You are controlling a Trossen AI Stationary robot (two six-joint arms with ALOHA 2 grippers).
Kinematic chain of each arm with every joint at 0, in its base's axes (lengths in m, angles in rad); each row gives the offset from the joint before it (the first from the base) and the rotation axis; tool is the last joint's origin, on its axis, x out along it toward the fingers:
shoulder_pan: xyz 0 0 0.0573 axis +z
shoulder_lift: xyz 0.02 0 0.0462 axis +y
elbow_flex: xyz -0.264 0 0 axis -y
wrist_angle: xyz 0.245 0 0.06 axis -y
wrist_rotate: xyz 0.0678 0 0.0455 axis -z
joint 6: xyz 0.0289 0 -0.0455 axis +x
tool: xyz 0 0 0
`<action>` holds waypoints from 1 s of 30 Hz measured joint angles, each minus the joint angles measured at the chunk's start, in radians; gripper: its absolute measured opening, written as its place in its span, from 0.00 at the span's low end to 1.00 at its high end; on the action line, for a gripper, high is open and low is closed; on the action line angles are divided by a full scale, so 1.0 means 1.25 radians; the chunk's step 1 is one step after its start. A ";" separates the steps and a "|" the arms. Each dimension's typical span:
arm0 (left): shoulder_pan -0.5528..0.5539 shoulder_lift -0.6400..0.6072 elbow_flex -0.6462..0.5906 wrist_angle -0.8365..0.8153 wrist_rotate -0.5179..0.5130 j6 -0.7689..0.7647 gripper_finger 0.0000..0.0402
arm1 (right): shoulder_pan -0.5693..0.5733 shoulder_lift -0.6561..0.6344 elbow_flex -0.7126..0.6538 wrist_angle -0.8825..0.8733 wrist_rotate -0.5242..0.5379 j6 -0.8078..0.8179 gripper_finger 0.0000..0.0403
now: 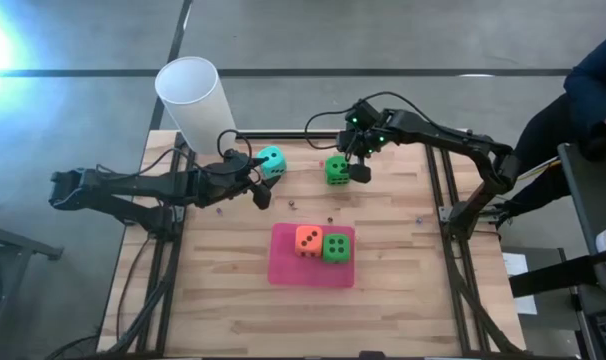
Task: Pick & Place Dice
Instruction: Put the large green dice into the pink bin
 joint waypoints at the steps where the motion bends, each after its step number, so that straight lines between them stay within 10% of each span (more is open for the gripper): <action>1: 0.000 0.000 0.000 0.000 0.000 0.000 0.88 | 0.000 0.000 -0.005 0.010 0.004 -0.003 0.90; 30: 0.000 0.000 0.000 -0.001 0.000 0.000 0.87 | -0.029 0.108 -0.036 0.084 0.013 -0.128 0.99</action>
